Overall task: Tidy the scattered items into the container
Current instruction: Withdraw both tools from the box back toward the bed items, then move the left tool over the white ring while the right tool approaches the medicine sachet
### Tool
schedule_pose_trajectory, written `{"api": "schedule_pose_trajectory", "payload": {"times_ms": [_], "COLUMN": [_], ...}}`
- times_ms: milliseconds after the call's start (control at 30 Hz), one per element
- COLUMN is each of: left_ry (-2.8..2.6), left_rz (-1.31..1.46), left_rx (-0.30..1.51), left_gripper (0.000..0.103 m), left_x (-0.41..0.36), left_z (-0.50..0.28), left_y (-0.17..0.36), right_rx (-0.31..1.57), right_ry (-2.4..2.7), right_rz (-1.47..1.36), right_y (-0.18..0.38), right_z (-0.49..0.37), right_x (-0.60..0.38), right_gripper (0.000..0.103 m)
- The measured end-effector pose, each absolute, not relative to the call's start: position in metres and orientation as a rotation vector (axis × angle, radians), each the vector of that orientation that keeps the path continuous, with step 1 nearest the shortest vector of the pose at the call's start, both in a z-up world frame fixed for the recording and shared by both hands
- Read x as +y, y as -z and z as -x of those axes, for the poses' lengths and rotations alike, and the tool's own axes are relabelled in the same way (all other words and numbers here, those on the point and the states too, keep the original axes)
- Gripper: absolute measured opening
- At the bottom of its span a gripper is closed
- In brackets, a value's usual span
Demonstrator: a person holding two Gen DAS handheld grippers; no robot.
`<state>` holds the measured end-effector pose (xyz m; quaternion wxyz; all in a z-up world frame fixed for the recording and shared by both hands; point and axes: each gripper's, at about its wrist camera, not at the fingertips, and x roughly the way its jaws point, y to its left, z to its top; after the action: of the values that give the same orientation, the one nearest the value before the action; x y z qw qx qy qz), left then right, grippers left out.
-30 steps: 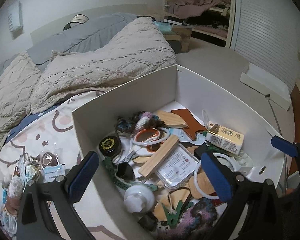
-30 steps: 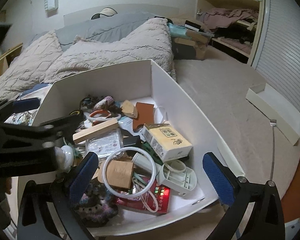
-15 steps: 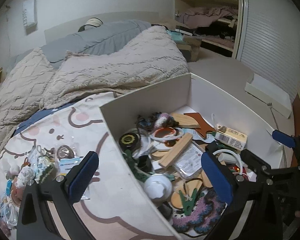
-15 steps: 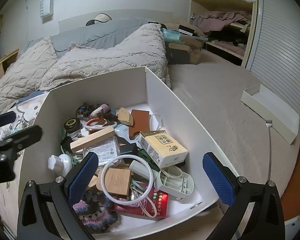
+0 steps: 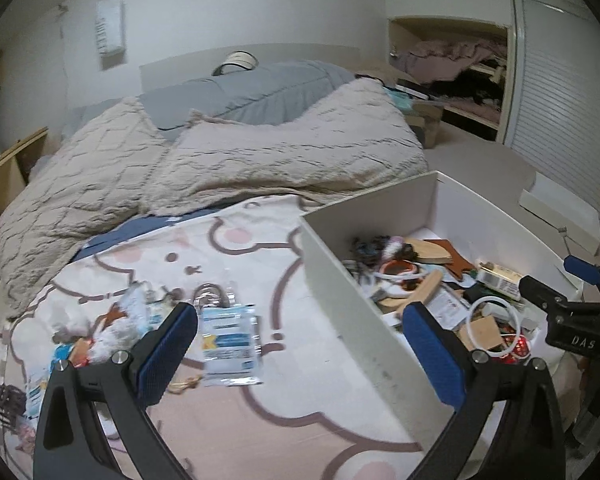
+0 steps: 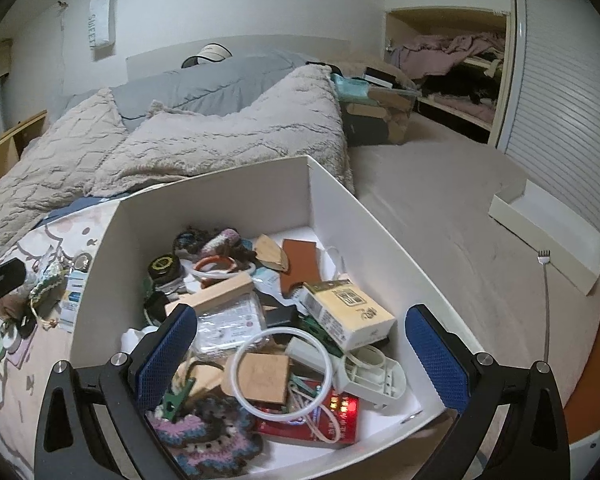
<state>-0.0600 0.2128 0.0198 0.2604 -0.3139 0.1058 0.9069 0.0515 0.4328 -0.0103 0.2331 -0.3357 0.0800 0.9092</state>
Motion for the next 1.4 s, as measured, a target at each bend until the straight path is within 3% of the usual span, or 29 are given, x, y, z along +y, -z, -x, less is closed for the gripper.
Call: {"api": "schedule_pose_trajectory", "payload": {"times_ms": [1000, 1400], "left_ry": [-2.755, -2.817], "left_rz": [0.788, 0.787], "left_rx": [0.12, 0.084], "left_gripper": [0.103, 0.103], "left_x": [0.037, -0.003], "left_z": [0.059, 0.058], "left_y": [-0.018, -0.008], "right_rx": [0.144, 0.029], "right_ry": [-2.728, -2.807], "right_rz": [0.807, 0.79], "right_y": [-0.014, -0.013], "right_z": [-0.026, -0.019], "right_x": [0.342, 0.3], "right_gripper": [0.103, 0.103]}}
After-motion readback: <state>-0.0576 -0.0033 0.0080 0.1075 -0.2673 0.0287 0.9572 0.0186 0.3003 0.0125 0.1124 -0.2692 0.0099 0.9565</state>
